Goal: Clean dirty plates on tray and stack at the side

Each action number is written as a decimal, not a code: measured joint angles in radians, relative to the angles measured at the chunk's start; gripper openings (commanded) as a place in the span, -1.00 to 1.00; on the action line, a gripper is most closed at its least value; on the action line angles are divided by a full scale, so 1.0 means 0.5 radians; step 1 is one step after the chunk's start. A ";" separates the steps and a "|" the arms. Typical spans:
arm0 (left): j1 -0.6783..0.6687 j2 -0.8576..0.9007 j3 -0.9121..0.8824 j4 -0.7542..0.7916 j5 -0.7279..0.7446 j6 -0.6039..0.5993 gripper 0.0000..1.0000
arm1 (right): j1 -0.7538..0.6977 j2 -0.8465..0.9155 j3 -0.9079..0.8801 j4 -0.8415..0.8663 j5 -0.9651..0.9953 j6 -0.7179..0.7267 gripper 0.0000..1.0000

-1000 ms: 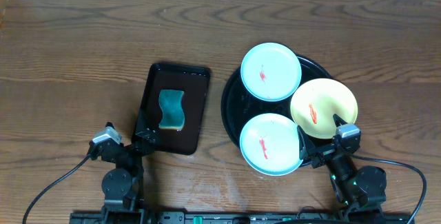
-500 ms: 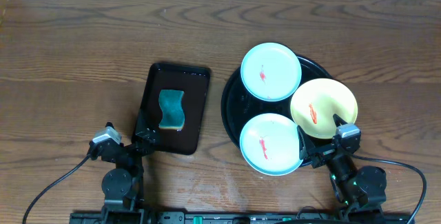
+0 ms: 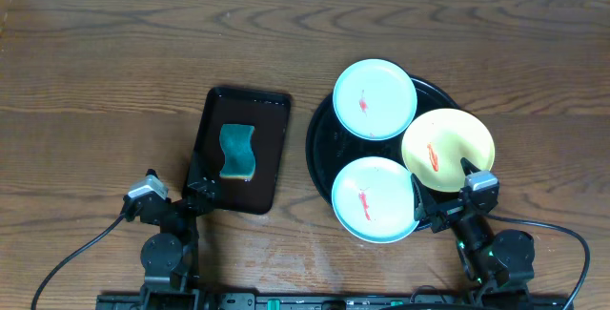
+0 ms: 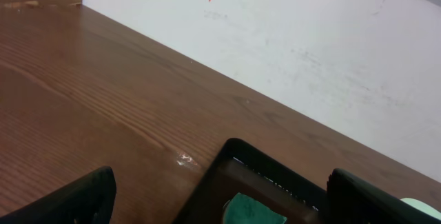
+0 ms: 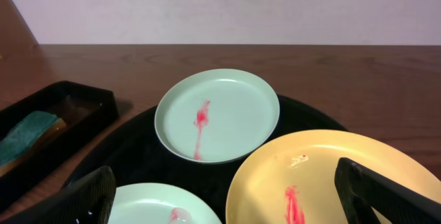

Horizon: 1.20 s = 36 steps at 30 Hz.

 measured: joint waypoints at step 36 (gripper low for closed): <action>0.000 0.466 0.707 -0.387 0.309 -0.015 0.96 | 0.000 0.476 0.878 -0.302 -0.170 -0.015 0.99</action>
